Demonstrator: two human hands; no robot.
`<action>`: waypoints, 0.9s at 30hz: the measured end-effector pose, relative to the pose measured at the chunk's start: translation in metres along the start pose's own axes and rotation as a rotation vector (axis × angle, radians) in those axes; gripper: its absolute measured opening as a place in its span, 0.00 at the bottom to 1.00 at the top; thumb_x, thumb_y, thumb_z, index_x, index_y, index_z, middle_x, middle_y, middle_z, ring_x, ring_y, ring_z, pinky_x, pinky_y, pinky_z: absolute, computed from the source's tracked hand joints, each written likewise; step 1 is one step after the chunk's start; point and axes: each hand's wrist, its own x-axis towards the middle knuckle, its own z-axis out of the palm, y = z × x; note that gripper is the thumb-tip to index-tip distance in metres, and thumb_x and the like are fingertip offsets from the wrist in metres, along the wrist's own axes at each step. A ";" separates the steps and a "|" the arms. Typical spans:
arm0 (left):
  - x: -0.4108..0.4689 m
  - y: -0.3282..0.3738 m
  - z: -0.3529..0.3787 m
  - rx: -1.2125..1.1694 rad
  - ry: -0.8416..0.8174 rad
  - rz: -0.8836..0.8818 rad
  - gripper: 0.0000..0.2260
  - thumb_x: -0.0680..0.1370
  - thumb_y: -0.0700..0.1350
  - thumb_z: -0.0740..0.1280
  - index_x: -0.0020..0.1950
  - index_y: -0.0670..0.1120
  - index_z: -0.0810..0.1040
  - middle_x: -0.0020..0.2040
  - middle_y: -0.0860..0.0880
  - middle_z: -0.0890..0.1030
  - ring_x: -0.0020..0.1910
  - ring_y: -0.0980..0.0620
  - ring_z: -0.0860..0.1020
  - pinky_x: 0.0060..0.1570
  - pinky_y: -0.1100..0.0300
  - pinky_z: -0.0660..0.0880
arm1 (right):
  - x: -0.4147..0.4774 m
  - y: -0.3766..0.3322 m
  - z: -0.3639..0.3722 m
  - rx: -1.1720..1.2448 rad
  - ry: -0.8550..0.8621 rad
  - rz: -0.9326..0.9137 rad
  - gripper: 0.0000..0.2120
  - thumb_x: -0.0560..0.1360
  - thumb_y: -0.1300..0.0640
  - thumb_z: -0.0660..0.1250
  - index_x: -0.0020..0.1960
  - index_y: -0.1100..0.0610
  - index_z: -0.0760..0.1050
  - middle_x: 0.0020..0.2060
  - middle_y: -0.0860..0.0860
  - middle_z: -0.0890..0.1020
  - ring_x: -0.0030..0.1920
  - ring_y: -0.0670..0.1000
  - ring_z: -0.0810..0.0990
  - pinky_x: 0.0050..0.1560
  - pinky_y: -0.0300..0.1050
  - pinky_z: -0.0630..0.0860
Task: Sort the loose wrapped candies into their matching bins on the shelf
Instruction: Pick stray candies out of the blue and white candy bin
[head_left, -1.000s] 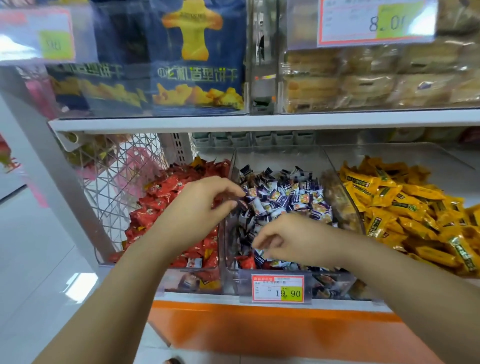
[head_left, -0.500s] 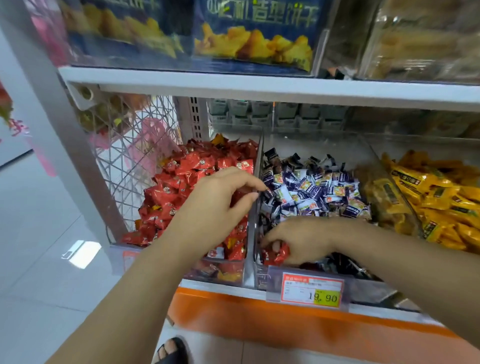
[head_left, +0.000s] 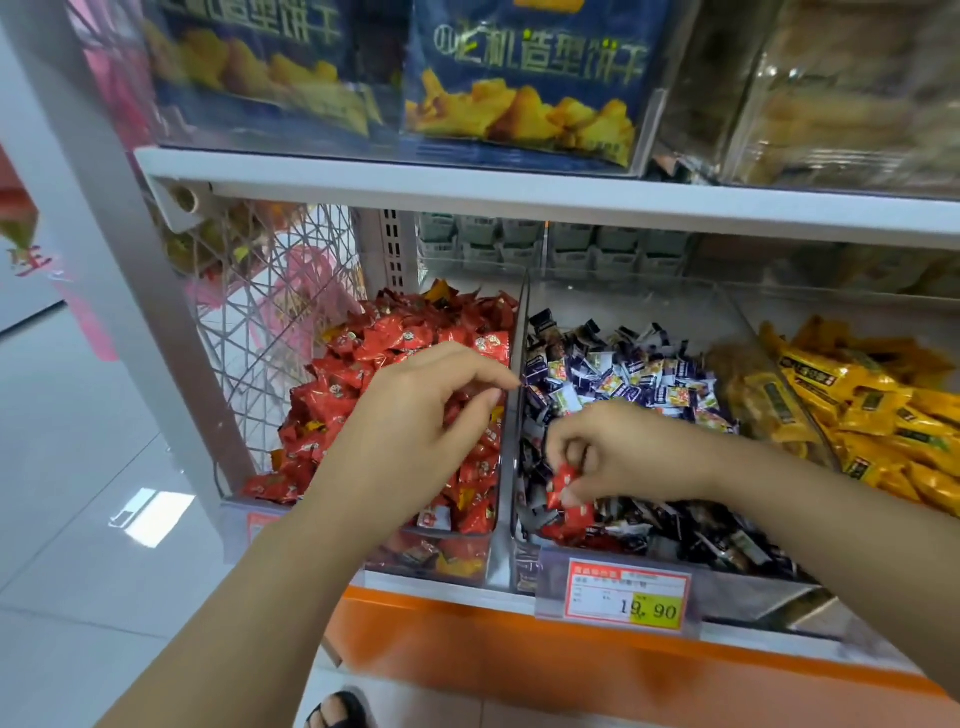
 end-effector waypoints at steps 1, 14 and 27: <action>0.000 -0.001 -0.002 0.003 0.033 0.006 0.11 0.76 0.38 0.67 0.51 0.54 0.80 0.46 0.61 0.79 0.43 0.55 0.78 0.44 0.67 0.73 | -0.005 -0.002 -0.008 0.048 0.070 0.009 0.09 0.69 0.56 0.75 0.40 0.49 0.74 0.38 0.44 0.78 0.37 0.42 0.79 0.39 0.36 0.75; 0.004 -0.017 -0.014 0.043 0.386 -0.244 0.10 0.77 0.39 0.65 0.51 0.54 0.78 0.48 0.58 0.78 0.48 0.64 0.76 0.49 0.71 0.71 | 0.032 -0.073 -0.030 0.424 0.560 -0.193 0.06 0.72 0.61 0.71 0.48 0.54 0.77 0.39 0.41 0.79 0.38 0.46 0.79 0.44 0.35 0.76; -0.007 -0.029 0.001 0.417 -0.295 -0.205 0.33 0.68 0.71 0.42 0.72 0.67 0.58 0.77 0.59 0.52 0.76 0.52 0.45 0.73 0.40 0.43 | -0.015 -0.009 -0.019 0.266 -0.001 0.018 0.06 0.74 0.58 0.69 0.50 0.49 0.80 0.46 0.48 0.84 0.47 0.44 0.82 0.54 0.45 0.79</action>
